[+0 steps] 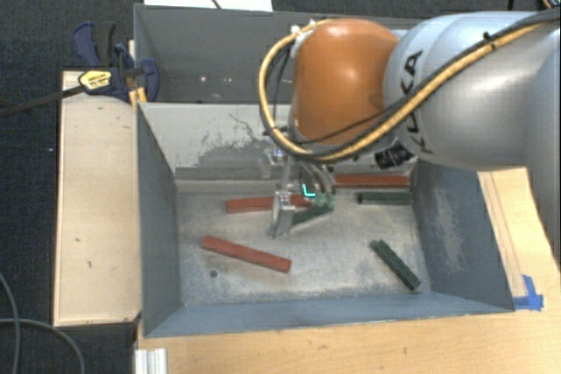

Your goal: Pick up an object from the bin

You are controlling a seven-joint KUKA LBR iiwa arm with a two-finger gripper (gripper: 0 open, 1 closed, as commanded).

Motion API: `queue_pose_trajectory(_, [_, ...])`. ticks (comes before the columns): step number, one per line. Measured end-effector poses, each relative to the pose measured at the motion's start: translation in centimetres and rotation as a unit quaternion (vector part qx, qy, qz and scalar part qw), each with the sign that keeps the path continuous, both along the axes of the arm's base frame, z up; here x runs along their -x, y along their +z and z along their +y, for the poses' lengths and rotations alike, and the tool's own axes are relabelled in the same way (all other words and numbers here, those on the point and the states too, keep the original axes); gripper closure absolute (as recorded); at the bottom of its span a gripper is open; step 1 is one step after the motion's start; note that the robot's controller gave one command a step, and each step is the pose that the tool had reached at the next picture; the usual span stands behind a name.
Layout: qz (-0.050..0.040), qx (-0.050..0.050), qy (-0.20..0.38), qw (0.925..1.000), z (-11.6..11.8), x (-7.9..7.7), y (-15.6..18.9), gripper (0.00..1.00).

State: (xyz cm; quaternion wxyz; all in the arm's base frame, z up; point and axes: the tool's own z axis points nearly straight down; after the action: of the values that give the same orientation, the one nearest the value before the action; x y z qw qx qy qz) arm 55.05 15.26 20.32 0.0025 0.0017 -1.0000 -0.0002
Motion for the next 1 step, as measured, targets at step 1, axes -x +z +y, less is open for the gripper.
queue_pose_trajectory(1, [0.0012, 0.001, -0.07, 0.9976, 1.12, 3.26, -13.76, 0.0])
